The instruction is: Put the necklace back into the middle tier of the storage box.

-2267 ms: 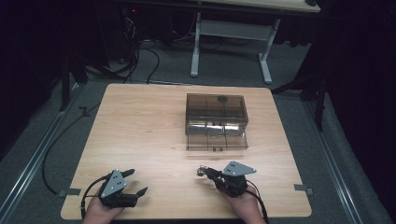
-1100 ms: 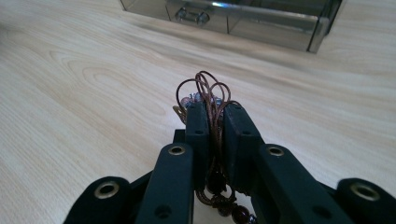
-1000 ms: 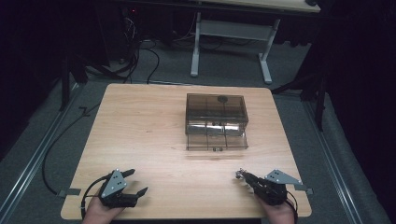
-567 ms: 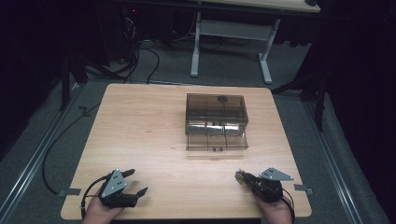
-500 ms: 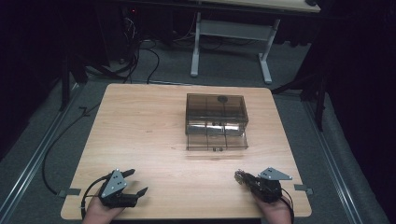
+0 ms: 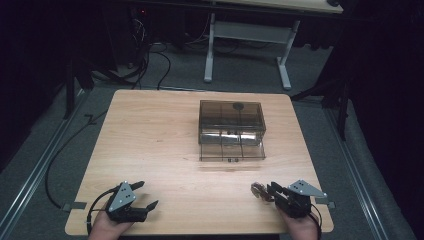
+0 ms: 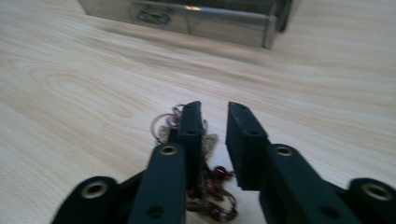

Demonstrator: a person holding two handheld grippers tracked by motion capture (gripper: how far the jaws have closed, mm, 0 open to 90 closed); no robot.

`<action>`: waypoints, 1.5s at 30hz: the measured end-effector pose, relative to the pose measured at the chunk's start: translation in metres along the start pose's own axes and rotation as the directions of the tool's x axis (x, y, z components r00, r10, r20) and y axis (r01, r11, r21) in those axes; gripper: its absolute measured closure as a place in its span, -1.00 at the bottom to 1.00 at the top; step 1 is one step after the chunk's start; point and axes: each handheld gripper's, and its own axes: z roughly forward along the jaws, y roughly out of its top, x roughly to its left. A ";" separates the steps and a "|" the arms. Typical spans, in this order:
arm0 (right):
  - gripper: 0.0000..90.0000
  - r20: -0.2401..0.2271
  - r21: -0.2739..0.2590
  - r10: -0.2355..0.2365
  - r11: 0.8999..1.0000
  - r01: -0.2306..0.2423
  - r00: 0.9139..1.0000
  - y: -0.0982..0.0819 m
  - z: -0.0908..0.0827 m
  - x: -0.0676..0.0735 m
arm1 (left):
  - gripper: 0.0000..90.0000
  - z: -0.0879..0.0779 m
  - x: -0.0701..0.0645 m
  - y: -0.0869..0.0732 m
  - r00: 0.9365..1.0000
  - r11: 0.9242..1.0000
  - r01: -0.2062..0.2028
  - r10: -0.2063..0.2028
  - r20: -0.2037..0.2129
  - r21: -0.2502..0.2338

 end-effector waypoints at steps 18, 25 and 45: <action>0.82 0.051 0.222 -0.005 0.975 -0.006 0.999 0.016 0.016 -0.010 | -0.57 -0.001 0.001 0.000 1.000 1.000 0.006 -0.006 0.007 -0.008; 0.81 0.042 0.316 -0.004 0.949 -0.009 0.999 0.025 0.020 -0.012 | -0.57 -0.001 0.001 0.000 1.000 1.000 0.001 -0.001 0.006 -0.005; 0.72 0.011 0.533 -0.021 0.846 0.012 1.000 0.047 0.025 -0.013 | -0.57 -0.001 0.000 0.000 1.000 1.000 -0.004 0.004 0.013 -0.005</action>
